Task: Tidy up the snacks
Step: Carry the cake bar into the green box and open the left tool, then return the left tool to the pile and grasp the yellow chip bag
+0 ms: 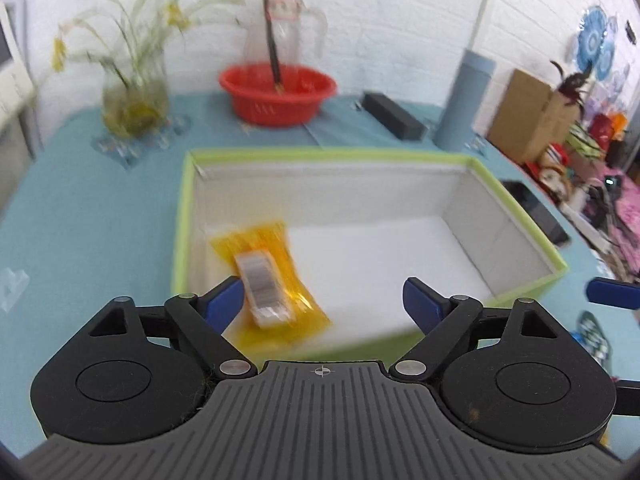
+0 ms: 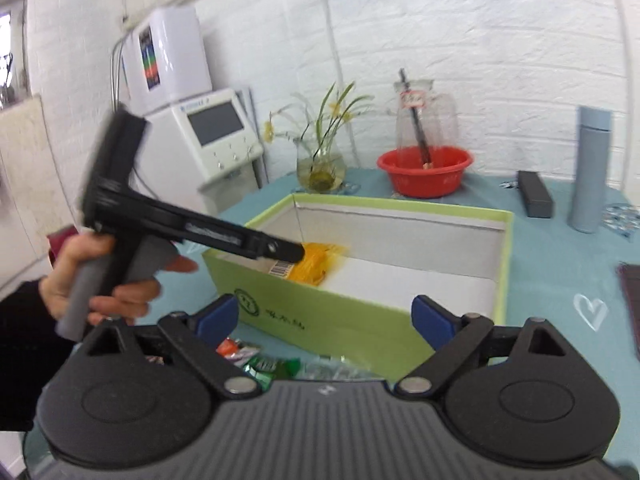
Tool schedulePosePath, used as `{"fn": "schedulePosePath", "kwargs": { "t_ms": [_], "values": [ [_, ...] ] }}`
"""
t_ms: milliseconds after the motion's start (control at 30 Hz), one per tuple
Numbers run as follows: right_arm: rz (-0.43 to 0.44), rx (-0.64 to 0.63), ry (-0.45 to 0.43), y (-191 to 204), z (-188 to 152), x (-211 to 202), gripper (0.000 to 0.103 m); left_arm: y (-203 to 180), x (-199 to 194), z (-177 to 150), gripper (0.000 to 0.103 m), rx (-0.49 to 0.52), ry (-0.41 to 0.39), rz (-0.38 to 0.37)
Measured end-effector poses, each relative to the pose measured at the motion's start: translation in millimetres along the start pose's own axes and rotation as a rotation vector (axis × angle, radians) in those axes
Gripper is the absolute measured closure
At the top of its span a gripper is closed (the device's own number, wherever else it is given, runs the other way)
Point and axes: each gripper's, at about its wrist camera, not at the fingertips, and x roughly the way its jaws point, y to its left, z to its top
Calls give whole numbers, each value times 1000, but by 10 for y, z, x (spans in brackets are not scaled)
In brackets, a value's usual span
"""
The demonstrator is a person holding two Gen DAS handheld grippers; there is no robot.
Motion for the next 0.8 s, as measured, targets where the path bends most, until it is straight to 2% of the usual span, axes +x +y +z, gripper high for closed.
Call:
{"fn": "schedulePosePath", "kwargs": {
  "t_ms": [67,133,233,300,333,400,467,500,567,600,700,800],
  "values": [
    [-15,26,-36,31,-139,-319,10,-48,-49,-42,30,-20,-13,12],
    [-44,70,-57,21,-305,-611,10,-62,-114,-78,28,-64,-2,-34],
    [-98,132,-58,-13,-572,-931,10,-143,-187,-142,26,-69,10,-51],
    [-129,172,-52,-24,-762,-1072,10,-240,-215,-182,29,-41,22,-19],
    [-134,198,-50,-22,-862,-1132,10,-293,-244,-208,34,-25,19,6],
    [-126,265,-49,11,-1075,-1238,10,-443,-417,-268,38,20,-46,57],
    [-99,299,-46,97,-1238,-1304,10,-654,-676,-368,30,82,-119,55],
    [-96,301,-44,162,-1302,-1325,10,-810,-828,-458,25,129,-147,37],
    [-108,273,-39,319,-1405,-1346,10,-1071,-1017,-650,25,203,-153,-3],
    [-123,252,-44,395,-1440,-1355,10,-1222,-1102,-811,25,244,-147,-46],
    [-150,191,-52,564,-1518,-1347,10,-1572,-1181,-1216,26,320,-97,-144],
    [-172,145,-29,665,-1582,-1244,10,-1820,-1086,-1536,30,373,-42,-163]
  ]
}}
